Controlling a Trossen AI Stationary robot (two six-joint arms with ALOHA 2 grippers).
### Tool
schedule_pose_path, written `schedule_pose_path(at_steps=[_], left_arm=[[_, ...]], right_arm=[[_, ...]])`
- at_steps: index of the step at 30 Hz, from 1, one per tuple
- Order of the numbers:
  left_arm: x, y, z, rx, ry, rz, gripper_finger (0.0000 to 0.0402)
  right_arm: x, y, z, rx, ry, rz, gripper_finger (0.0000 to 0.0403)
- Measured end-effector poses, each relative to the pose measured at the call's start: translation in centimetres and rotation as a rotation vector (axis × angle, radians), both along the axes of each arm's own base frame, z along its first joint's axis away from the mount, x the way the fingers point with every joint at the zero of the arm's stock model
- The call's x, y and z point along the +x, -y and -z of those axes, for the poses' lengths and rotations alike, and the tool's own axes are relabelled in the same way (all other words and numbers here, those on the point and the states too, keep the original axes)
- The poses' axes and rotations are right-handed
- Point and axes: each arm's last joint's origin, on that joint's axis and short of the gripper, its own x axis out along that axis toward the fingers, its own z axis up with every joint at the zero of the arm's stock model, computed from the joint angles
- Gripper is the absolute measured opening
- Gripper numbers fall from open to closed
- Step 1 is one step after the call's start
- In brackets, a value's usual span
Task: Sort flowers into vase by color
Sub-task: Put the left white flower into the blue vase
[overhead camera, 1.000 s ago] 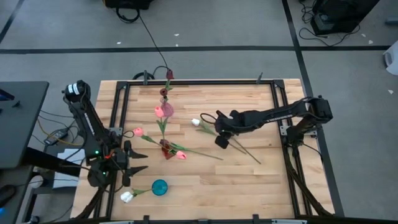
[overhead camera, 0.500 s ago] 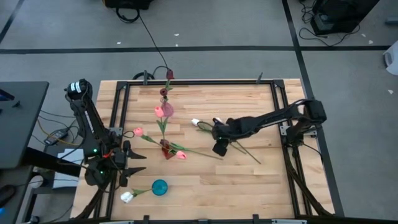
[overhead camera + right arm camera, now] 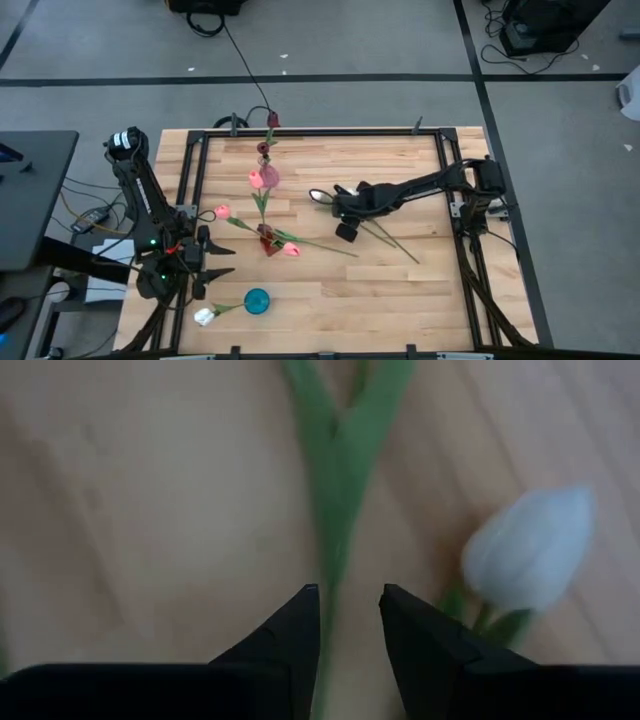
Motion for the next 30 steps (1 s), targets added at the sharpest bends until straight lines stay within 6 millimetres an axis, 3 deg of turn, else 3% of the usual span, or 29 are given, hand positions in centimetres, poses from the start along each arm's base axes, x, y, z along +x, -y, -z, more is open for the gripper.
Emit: schedule_pose_path(at_steps=[10, 18, 21, 26, 30], left_arm=[[0.0, 0.0, 0.1, 0.006, -0.011, 0.012, 0.0214], [0.0, 0.0, 0.1, 0.0, -0.013, 0.013, 0.0214], [0.0, 0.0, 0.1, -0.029, -0.015, 0.014, 0.0214], [0.0, 0.3, 0.0, -0.068, -0.045, 0.062, 0.0214], [0.0, 0.4, 0.0, -0.088, -0.062, 0.088, 0.0214]], right_arm=[[0.7, 0.6, 2.2, 0.019, -0.037, -0.023, 0.0114], [0.7, 0.6, 2.6, 0.041, -0.054, -0.031, 0.0018], [0.6, 0.5, 2.4, 0.065, -0.046, -0.026, 0.0013], [0.7, 0.3, 0.2, 0.084, 0.0, -0.027, 0.0007], [1.4, -0.1, -4.8, 0.044, 0.186, -0.061, 0.0005]])
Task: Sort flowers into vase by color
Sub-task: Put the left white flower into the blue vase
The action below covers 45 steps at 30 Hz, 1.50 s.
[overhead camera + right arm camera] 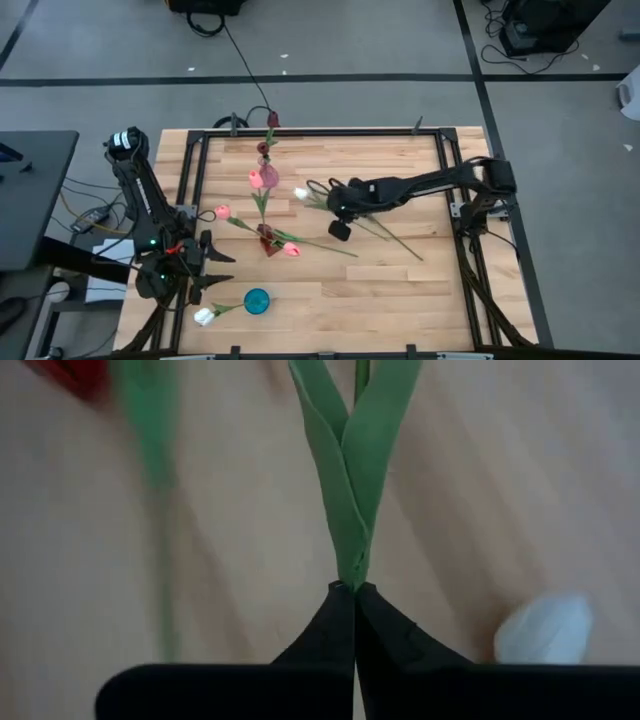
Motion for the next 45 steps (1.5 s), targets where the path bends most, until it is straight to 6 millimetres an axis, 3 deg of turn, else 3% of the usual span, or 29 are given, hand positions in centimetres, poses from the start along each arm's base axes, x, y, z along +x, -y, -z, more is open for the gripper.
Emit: schedule_pose_path(at_steps=[8, 20, 24, 29, 35, 45], left_arm=[[0.0, 0.0, 0.0, -0.011, 0.002, -0.007, 0.0214], [-0.6, -0.4, 1.6, -0.069, 0.033, 0.0, 0.0214], [-0.9, -0.4, 1.7, -0.073, 0.033, 0.021, 0.0214], [-0.9, -0.3, 1.7, -0.071, 0.03, 0.029, 0.0214], [-0.9, -0.3, 1.7, -0.08, 0.029, 0.027, 0.0214], [-0.9, -0.4, 1.7, -0.194, 0.034, -0.017, 0.0214]], right_arm=[[-0.1, -1.0, -5.9, -0.022, 0.337, -0.038, 0.0002], [1.9, -3.0, -8.7, -0.039, 0.706, -0.125, 0.0006], [2.0, -5.2, -10.9, -0.062, 0.883, -0.218, 0.0006], [1.6, -8.0, -11.0, -0.094, 0.903, -0.263, 0.0006], [-0.3, -11.9, -13.3, -0.115, 1.032, -0.29, 0.0006], [-2.2, -17.3, -13.6, -0.155, 1.099, -0.291, 0.0005]])
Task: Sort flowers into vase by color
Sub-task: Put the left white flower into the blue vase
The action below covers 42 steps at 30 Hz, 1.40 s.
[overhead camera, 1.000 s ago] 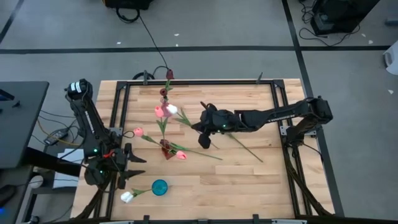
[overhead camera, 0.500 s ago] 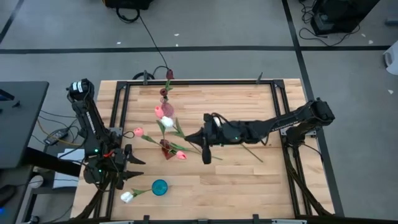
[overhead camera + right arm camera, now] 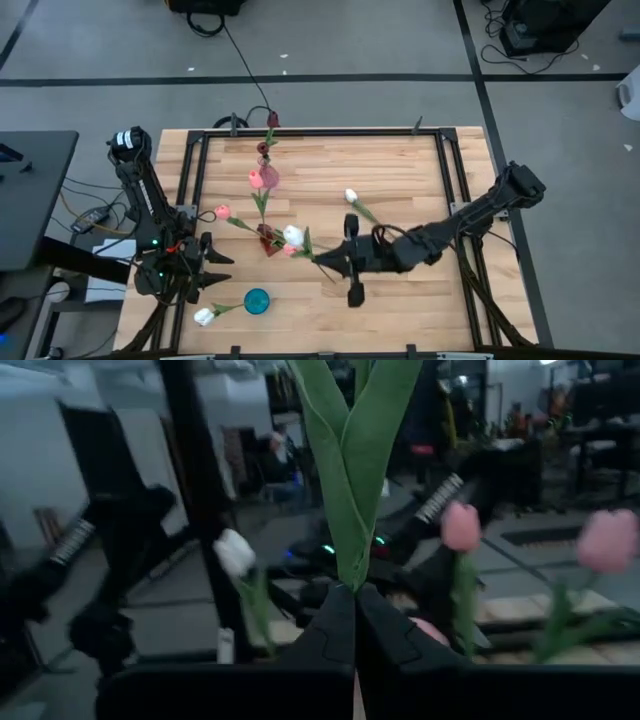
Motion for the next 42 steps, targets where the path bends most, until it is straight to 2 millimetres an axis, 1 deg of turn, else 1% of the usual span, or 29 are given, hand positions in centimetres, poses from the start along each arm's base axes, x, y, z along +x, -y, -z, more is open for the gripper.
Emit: schedule_pose_path(at_steps=[1, 4, 9, 13, 20, 25, 27, 29, 37, 42], left_arm=[[0.0, 0.0, 0.0, 0.0, 0.0, 0.0, 0.0214], [0.0, 0.0, 0.0, 0.006, 0.002, 0.001, 0.0214], [0.1, 0.2, -0.4, 0.044, 0.026, 0.001, 0.0214], [0.1, 0.4, -0.9, 0.066, 0.051, 0.012, 0.0214], [0.1, 0.5, -1.1, 0.08, 0.054, 0.032, 0.0214], [0.1, 0.5, -1.1, 0.074, 0.054, 0.032, 0.0214], [0.1, 0.5, -1.0, 0.063, 0.052, 0.031, 0.0214], [0.2, 0.6, -1.0, 0.066, 0.051, 0.03, 0.0214], [0.4, 1.6, 0.2, 0.052, 0.03, 0.035, 0.0214], [0.5, 2.1, 0.9, 0.07, 0.025, 0.039, 0.0214]], right_arm=[[0.0, -0.4, 0.0, 0.0, 0.019, -0.006, 0.0005], [0.5, -1.5, 0.9, 0.005, 0.052, -0.029, 0.0005], [1.8, -2.1, 2.6, 0.019, 0.067, -0.029, 0.0005], [3.1, -2.7, 2.9, 0.018, 0.069, -0.031, 0.0005], [6.9, -5.1, 3.4, -0.057, 0.086, -0.092, 0.0005], [9.8, -6.8, 4.5, -0.101, 0.073, -0.129, 0.0005], [10.8, -7.2, 4.8, -0.131, 0.083, -0.128, 0.0005], [11.7, -7.4, 5.0, -0.156, 0.097, -0.121, 0.0005], [15.8, -7.0, 5.8, -0.168, 0.152, -0.143, 0.0005], [17.4, -6.9, 6.4, -0.218, 0.171, -0.142, 0.0005]])
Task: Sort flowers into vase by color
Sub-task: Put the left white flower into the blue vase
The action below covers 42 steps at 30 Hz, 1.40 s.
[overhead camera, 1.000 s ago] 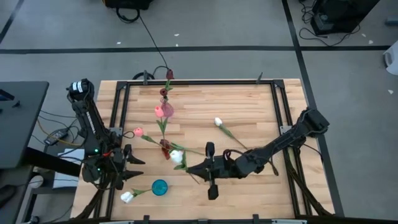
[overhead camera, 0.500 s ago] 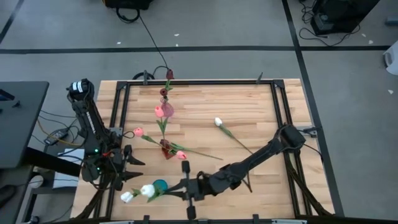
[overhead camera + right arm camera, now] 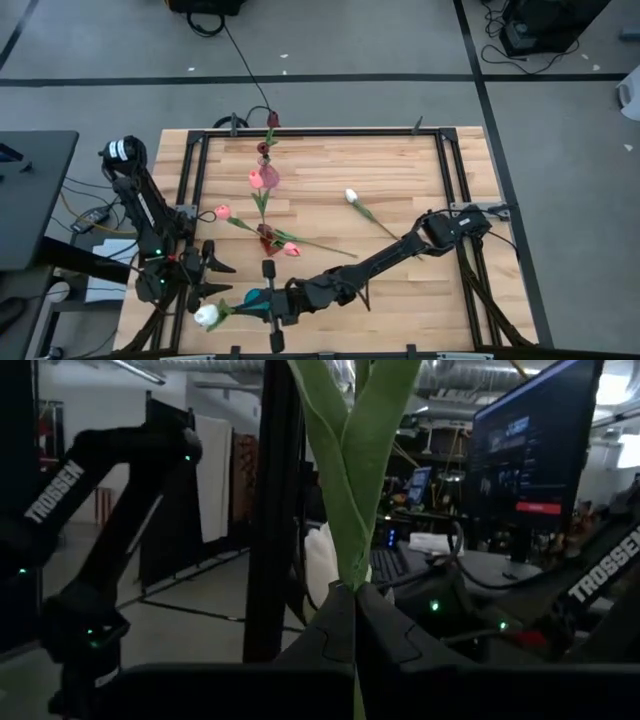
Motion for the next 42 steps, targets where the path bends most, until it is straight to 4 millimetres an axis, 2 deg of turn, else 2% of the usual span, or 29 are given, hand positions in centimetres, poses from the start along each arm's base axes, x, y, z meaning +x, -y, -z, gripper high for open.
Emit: schedule_pose_path(at_steps=[13, 27, 31, 36, 42], left_arm=[[0.0, 0.0, 0.2, -0.003, 0.011, -0.033, 0.0214], [0.0, -0.1, 0.2, 0.0, 0.014, -0.039, 0.0214], [0.0, -0.1, 0.2, 0.006, 0.012, -0.039, 0.0214], [0.0, -0.1, 0.2, 0.009, 0.012, -0.039, 0.0214], [0.0, -0.1, 0.2, 0.004, 0.012, -0.039, 0.0214]], right_arm=[[1.0, 1.6, -0.1, -0.037, 0.023, 0.009, 0.0005], [0.8, 2.3, 2.0, 0.017, 0.016, 0.008, 0.0005], [0.7, 2.3, 2.0, 0.023, 0.029, 0.008, 0.0005], [1.0, 2.5, 2.7, 0.028, -0.044, 0.006, 0.0012], [1.5, 3.5, 4.2, 0.082, -0.206, 0.014, 0.005]])
